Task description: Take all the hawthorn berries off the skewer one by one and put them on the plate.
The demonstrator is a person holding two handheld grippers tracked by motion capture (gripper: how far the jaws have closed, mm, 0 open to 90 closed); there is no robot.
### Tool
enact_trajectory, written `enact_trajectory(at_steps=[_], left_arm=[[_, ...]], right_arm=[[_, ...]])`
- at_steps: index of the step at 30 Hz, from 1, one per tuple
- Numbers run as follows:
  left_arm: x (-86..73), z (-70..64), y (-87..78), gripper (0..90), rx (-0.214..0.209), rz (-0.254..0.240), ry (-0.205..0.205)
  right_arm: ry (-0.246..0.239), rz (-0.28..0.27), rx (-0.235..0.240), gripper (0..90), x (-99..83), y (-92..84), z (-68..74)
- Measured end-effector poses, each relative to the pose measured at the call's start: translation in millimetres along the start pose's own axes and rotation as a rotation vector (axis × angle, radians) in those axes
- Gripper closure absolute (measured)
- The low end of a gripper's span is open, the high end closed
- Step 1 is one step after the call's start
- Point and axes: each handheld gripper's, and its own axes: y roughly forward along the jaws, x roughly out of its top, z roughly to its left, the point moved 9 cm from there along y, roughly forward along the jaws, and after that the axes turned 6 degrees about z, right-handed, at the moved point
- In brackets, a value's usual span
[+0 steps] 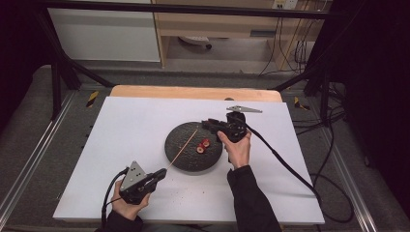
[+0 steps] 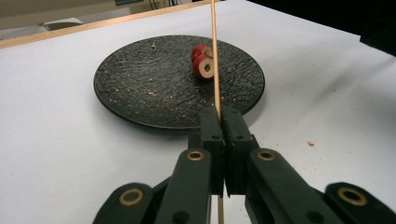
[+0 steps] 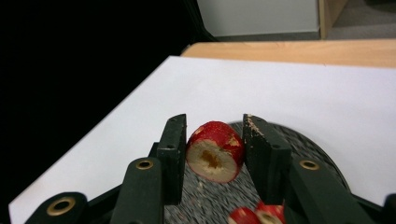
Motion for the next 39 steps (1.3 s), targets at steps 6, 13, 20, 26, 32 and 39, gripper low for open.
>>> enact_trajectory(at_steps=[6, 13, 20, 26, 32, 39], left_arm=[[-1.2, 2.2, 2.4, 88.4, -0.004, 0.008, -0.012], [-0.9, 3.5, 2.2, 88.3, -0.005, 0.008, -0.016], [-1.4, 4.4, 3.0, 88.3, -0.005, 0.012, -0.022], [-1.8, 5.3, 4.0, 88.3, -0.005, 0.018, -0.026], [-1.7, 6.5, 4.1, 88.3, -0.006, 0.022, -0.03], [-0.9, 7.3, 4.7, 88.3, -0.011, 0.031, -0.037]], right_arm=[[0.002, 0.06, -0.004, 61.8, -29.0, 8.9, -10.4], [-0.019, 0.136, -0.013, 61.7, -72.4, 24.7, -16.3], [-0.029, 0.184, -0.018, 61.5, -99.9, 36.9, -21.6], [-0.043, 0.203, -0.03, 59.9, -107.2, 39.8, -22.3], [-0.053, 0.197, -0.037, 55.1, -104.2, 35.8, -22.1], [-0.087, 0.175, -0.045, 40.1, -99.4, 10.7, -22.7]])
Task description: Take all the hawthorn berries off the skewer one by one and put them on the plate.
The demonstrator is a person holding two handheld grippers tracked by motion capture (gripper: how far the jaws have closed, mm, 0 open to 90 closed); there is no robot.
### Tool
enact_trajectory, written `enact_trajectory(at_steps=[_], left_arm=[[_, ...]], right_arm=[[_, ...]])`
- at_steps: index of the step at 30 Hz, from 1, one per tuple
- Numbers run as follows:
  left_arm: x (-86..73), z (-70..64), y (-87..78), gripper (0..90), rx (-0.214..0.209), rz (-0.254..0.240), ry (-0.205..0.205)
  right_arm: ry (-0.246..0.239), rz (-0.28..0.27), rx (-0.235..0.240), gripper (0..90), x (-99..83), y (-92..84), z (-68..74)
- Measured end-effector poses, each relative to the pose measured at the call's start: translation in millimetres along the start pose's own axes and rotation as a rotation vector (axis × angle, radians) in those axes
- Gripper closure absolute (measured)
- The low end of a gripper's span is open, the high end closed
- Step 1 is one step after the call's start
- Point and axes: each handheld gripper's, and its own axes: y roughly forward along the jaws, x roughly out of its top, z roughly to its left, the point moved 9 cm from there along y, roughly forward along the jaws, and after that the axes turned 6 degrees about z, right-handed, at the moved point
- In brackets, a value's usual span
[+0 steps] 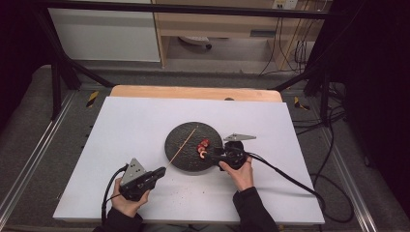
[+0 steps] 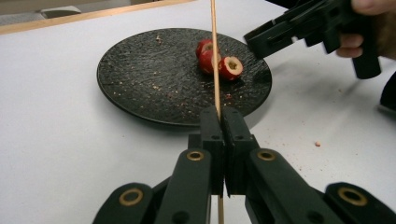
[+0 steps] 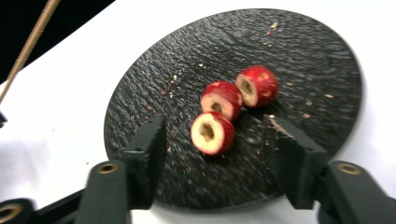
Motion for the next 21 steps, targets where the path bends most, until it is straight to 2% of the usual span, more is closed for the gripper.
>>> enact_trajectory(at_steps=[8, 11, 16, 21], left_arm=[[2.0, 3.5, -0.5, 88.3, -0.002, 0.01, -0.007], [2.2, 5.1, 0.5, 88.3, -0.007, 0.018, -0.014], [2.7, 6.5, 3.4, 88.2, -0.009, 0.039, -0.013], [7.8, 7.9, 5.2, 88.2, -0.011, 0.05, -0.014]], right_arm=[[-0.028, -0.006, -0.004, 18.6, -15.3, -22.3, -13.0], [-0.064, -0.001, -0.026, 12.2, -23.2, -26.2, -19.0], [-0.094, 0.003, -0.037, 4.6, -32.9, -34.8, -26.0], [-0.111, 0.014, -0.064, 2.1, -43.0, -46.2, -34.7]])
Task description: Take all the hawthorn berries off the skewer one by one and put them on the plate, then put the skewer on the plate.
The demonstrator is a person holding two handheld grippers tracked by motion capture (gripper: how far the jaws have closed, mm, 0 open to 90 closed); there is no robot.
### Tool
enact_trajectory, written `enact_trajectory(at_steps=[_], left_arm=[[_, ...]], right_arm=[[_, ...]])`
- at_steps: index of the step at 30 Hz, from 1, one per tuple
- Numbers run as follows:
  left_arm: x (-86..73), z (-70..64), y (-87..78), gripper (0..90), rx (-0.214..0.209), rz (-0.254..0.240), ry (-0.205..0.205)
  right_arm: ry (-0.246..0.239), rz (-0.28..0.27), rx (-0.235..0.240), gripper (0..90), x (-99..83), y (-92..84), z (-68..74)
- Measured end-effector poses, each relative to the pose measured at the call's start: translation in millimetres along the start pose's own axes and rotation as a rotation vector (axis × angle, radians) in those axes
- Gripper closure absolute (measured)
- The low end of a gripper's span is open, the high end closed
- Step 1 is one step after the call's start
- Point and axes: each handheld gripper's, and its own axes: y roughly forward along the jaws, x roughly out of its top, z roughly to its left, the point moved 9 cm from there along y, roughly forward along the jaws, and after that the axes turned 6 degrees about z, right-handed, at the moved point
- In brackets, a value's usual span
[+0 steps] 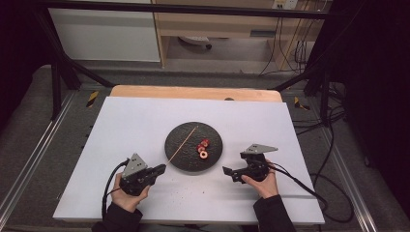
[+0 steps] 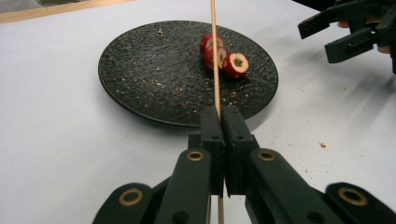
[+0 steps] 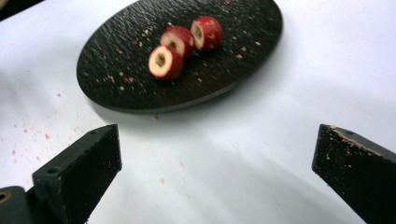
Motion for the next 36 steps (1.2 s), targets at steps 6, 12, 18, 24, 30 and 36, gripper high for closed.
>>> enact_trajectory(at_steps=[6, 12, 18, 24, 30, 36], left_arm=[[8.6, -0.1, 3.3, 88.2, -0.004, 0.007, 0.008], [14.3, 0.9, 11.5, 88.2, -0.006, 0.027, 0.007], [23.0, 3.6, 20.6, 88.2, 0.0, 0.048, 0.008], [26.6, 9.6, 31.1, 88.2, 0.013, 0.076, -0.002], [32.8, 13.6, 41.3, 88.2, 0.028, 0.093, -0.009], [36.8, 14.5, 54.3, 88.2, 0.047, 0.126, -0.004]], right_arm=[[-0.008, 0.003, -0.021, 0.9, -13.1, -8.3, -10.6], [-0.011, 0.014, -0.035, 1.0, -24.5, -12.1, -16.3], [-0.009, 0.02, -0.042, 1.1, -29.3, -14.3, -17.3], [-0.005, 0.018, -0.045, 1.2, -31.8, -17.4, -18.7], [-0.011, 0.017, -0.043, 1.2, -32.3, -18.4, -18.8], [-0.006, 0.009, -0.039, 1.3, -31.6, -20.7, -18.3]])
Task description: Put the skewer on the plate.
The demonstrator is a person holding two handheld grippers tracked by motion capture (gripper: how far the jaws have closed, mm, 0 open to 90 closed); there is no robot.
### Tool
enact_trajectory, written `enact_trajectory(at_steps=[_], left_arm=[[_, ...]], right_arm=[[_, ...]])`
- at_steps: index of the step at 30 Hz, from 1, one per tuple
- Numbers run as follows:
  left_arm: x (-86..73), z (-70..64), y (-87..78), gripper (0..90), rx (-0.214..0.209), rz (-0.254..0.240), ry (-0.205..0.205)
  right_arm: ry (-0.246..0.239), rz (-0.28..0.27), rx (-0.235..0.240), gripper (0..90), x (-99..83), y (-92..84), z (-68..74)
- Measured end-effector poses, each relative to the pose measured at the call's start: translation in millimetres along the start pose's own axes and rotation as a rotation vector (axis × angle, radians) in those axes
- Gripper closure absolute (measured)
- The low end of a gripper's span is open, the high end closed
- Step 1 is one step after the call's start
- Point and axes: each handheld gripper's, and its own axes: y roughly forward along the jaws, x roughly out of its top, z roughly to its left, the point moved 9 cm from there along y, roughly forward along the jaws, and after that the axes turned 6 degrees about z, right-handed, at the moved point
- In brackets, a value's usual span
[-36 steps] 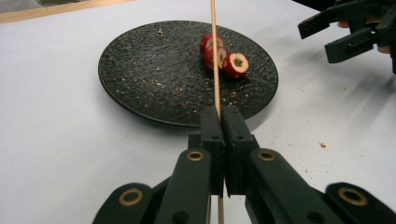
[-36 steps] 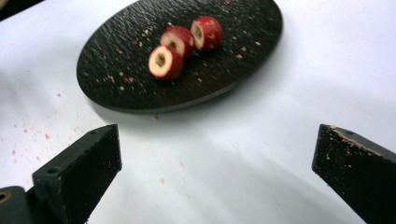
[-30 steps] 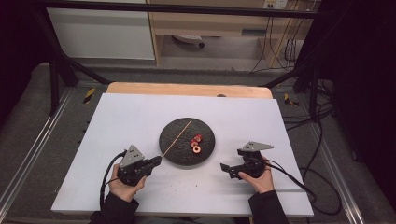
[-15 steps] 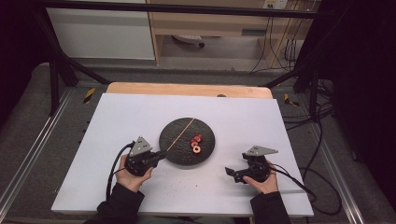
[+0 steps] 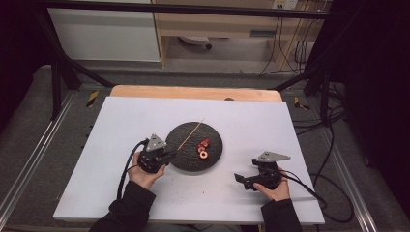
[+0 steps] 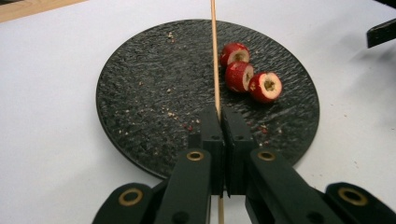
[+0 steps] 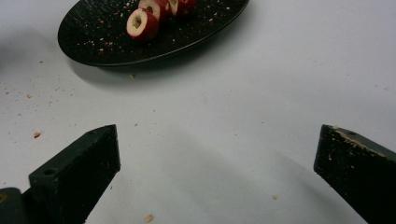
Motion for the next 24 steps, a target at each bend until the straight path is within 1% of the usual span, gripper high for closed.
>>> enact_trajectory(at_steps=[5, 9, 16, 18, 20, 24], left_arm=[[5.3, -1.5, 11.2, 88.2, 0.015, 0.017, 0.005], [8.9, -1.3, 20.2, 88.2, 0.024, 0.031, 0.0], [8.3, -1.5, 37.8, 88.1, 0.041, 0.081, -0.004], [7.1, -1.4, 42.2, 88.1, 0.053, 0.098, 0.0], [6.0, -1.1, 46.5, 88.1, 0.075, 0.111, 0.003], [4.7, -0.7, 55.2, 88.0, 0.093, 0.134, -0.001]], right_arm=[[0.001, -0.001, 0.002, 1.2, -0.7, -1.2, -0.2], [-0.002, -0.004, 0.003, 1.3, -0.4, -1.2, -0.3], [0.002, -0.003, 0.004, 1.3, -0.7, 0.0, 0.0], [0.002, -0.003, 0.004, 1.3, -0.7, -0.1, 0.0], [0.002, -0.001, 0.004, 1.3, -0.9, -0.1, 0.0], [0.003, 0.001, 0.004, 1.4, -1.4, 0.2, 0.4]])
